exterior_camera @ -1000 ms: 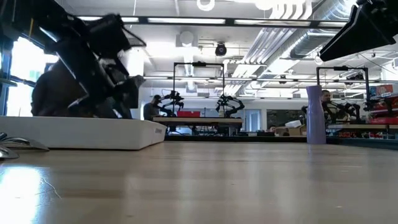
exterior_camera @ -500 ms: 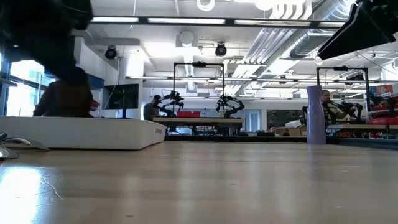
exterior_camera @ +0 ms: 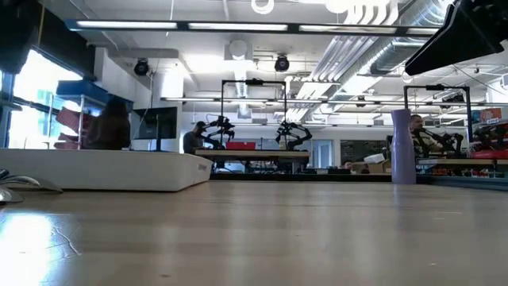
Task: Sort silverware
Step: Put the spoon in the silverware tray
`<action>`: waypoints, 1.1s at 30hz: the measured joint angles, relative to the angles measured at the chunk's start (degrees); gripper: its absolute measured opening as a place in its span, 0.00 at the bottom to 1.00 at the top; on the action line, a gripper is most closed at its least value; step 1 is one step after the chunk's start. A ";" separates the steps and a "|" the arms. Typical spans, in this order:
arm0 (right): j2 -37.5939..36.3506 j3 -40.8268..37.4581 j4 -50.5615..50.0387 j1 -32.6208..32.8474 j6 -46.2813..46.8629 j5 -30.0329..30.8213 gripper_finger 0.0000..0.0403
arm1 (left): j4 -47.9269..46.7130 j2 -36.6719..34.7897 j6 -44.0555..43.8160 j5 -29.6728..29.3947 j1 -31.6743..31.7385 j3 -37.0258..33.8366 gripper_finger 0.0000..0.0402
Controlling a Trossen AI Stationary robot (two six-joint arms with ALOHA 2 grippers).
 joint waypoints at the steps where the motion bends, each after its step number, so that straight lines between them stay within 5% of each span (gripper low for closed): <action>1: 0.00 0.00 0.00 0.00 0.00 0.05 0.34 | -1.14 0.00 -0.63 0.06 -0.24 0.74 0.14; 10: 0.00 0.00 0.07 0.00 0.00 0.11 0.34 | -4.33 0.89 -2.50 -1.86 0.57 2.63 0.27; 18: 0.00 0.00 0.20 0.00 -0.09 -0.15 0.34 | -6.32 6.48 -0.76 1.04 2.58 2.87 0.29; 23: 0.00 0.00 0.22 0.00 -0.04 -0.15 0.34 | -5.99 7.91 0.01 1.53 2.96 2.87 0.24; 29: 0.00 0.00 0.24 0.00 -0.04 -0.67 0.34 | -6.92 7.81 1.35 2.46 2.98 2.91 0.03; 33: 0.00 0.00 0.23 0.00 -0.02 -0.70 0.34 | -10.41 8.14 1.50 2.78 2.98 5.53 0.01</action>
